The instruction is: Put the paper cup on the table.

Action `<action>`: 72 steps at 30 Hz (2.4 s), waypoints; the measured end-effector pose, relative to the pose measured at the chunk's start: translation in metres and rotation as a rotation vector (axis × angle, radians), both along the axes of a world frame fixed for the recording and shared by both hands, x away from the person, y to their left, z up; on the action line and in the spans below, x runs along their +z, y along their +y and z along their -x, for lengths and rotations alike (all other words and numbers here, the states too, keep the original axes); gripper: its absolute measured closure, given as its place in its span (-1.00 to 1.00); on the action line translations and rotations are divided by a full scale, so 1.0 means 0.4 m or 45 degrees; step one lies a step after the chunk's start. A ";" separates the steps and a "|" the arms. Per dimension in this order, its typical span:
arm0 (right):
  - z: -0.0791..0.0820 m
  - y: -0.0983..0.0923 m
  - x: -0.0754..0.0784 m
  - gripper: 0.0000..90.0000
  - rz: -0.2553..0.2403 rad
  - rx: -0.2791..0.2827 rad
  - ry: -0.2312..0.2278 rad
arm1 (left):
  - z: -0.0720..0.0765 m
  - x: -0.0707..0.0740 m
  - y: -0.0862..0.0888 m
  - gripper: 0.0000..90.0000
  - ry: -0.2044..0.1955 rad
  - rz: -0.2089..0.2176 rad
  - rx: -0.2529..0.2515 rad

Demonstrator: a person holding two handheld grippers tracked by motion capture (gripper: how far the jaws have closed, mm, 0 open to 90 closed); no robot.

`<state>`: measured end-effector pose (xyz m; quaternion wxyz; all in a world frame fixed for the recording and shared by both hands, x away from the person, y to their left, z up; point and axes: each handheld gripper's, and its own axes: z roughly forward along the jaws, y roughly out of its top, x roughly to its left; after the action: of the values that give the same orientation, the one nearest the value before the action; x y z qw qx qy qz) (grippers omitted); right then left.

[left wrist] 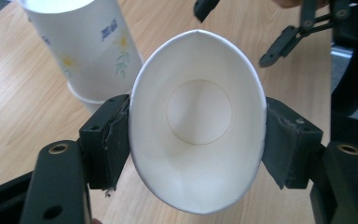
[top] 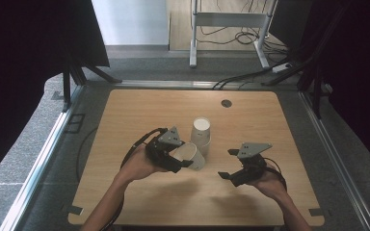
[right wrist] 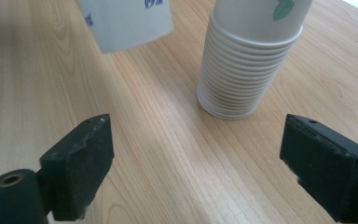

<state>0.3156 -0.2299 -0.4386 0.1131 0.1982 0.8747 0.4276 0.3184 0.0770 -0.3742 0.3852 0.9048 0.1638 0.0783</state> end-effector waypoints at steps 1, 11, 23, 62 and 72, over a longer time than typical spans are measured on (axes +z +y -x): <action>0.002 0.000 -0.001 -0.82 0.007 -0.004 -0.002 | -0.001 0.002 0.002 -0.32 0.000 -0.005 0.002; 0.008 -0.007 -0.008 -1.00 0.016 -0.023 -0.009 | -0.014 0.015 0.019 -0.32 -0.016 -0.080 0.047; 0.014 -0.017 -0.014 -1.00 -0.023 -0.051 -0.027 | -0.032 0.027 0.042 -0.32 -0.034 -0.148 0.118; 0.019 -0.033 -0.082 -1.00 0.069 -0.128 -0.013 | -0.151 -0.037 0.104 -0.34 0.044 -0.424 0.440; 0.021 -0.022 -0.096 -1.00 0.133 -0.101 -0.005 | -0.195 -0.072 0.122 -0.34 0.085 -0.493 0.526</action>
<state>0.3073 -0.2386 -0.4772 0.1419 0.2257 0.8870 0.3770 0.3965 0.1258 -0.4031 0.1755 0.9111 0.3391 0.1552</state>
